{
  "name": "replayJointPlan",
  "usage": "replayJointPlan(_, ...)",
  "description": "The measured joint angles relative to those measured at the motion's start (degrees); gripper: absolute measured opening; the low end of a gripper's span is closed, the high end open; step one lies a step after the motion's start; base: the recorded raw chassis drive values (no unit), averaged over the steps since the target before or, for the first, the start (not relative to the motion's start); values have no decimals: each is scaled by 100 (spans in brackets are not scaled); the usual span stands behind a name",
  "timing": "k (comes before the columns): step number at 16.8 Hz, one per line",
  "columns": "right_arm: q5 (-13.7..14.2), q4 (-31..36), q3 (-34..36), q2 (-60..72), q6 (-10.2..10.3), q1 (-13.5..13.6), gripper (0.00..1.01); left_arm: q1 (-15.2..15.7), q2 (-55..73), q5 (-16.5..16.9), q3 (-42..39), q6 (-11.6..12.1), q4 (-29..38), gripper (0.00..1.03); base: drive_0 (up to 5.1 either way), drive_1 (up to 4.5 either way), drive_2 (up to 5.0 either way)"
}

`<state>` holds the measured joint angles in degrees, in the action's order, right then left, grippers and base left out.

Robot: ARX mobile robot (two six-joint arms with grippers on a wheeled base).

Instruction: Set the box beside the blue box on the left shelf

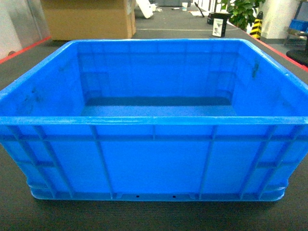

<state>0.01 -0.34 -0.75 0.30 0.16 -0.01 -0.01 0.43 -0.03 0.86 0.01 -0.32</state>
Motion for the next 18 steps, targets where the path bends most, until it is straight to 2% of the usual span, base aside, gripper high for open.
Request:
replayJointPlan(7, 0, 0, 0, 0, 0, 0, 98, 0, 0, 0, 0, 0, -7, 98, 0, 0, 0)
replayJointPlan(8, 4, 0, 0, 0, 0, 0, 98, -299, 352, -627, 223, -39, -732, 98, 0, 0, 0)
replayJointPlan(9, 542, -256, -57, 92, -4, 186, 98, -577, 828, -1134, 439, -90, -997, 98, 0, 0, 0)
replayJointPlan(10, 1784, -321, -210, 739, 57, 813, 98, -636, 1058, -1390, 461, -125, -800, 98, 0, 0, 0)
replayJointPlan(11, 2535, 55, -310, 1281, 118, 1051, 98, -599, 1292, -1416, 553, -131, -446, 98, 0, 0, 0)
replayJointPlan(12, 2841, 595, -566, 1836, 153, 1034, 98, -525, 1700, -1405, 831, -131, 28, 98, 0, 0, 0)
replayJointPlan(13, 2730, 1069, -962, 2461, 153, 966, 98, -501, 2212, -1349, 1115, -122, 522, 98, 0, 0, 0)
replayJointPlan(14, 2461, 1325, -1523, 3250, 212, 892, 98, -544, 2894, -1300, 1484, -103, 1034, 98, 0, 0, 0)
replayJointPlan(16, 1797, 1235, -2533, 4824, 507, 741, 98, -787, 4389, -1263, 2369, 48, 1628, 98, 0, 0, 0)
replayJointPlan(18, 1047, 798, -3571, 6161, 787, 741, 98, -881, 5687, -1386, 3104, 42, 1631, 98, 0, 0, 0)
